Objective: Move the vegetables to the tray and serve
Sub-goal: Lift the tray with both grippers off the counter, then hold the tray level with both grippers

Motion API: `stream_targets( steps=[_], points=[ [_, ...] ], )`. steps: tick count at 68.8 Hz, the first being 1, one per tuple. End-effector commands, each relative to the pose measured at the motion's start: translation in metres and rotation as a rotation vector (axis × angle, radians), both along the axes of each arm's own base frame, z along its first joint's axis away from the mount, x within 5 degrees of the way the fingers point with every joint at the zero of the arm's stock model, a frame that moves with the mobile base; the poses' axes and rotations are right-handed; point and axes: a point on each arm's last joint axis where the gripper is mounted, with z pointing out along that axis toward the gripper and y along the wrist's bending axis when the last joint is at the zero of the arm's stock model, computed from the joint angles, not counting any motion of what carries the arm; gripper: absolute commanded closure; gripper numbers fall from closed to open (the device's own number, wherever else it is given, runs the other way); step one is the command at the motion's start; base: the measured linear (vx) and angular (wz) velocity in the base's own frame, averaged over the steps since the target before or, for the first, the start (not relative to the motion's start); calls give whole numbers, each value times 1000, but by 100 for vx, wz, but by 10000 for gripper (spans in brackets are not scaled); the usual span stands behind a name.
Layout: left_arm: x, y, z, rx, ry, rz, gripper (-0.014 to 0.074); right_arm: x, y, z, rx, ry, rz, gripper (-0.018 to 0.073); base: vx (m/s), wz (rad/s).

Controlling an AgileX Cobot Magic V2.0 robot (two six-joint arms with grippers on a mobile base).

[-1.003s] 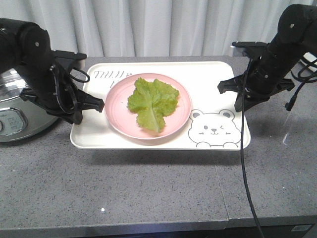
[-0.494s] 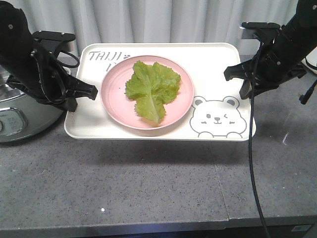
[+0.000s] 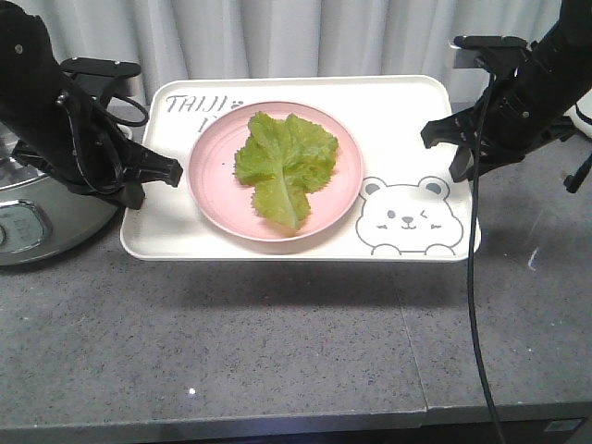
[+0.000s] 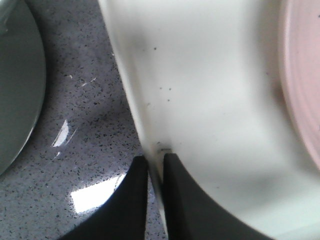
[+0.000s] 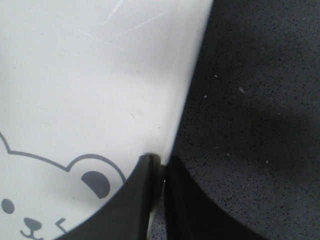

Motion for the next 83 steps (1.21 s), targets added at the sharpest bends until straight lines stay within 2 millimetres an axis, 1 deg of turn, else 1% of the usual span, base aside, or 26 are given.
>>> stream_targets(
  steps=[1, 83],
  points=[
    [-8, -12, 30, -122, -123, -42, 603, -17, 11, 32, 86, -68, 68, 569, 0, 0],
    [-9, -12, 30, -121, -118, -42, 603, -17, 11, 32, 87, -68, 68, 569, 0, 0]
  ],
)
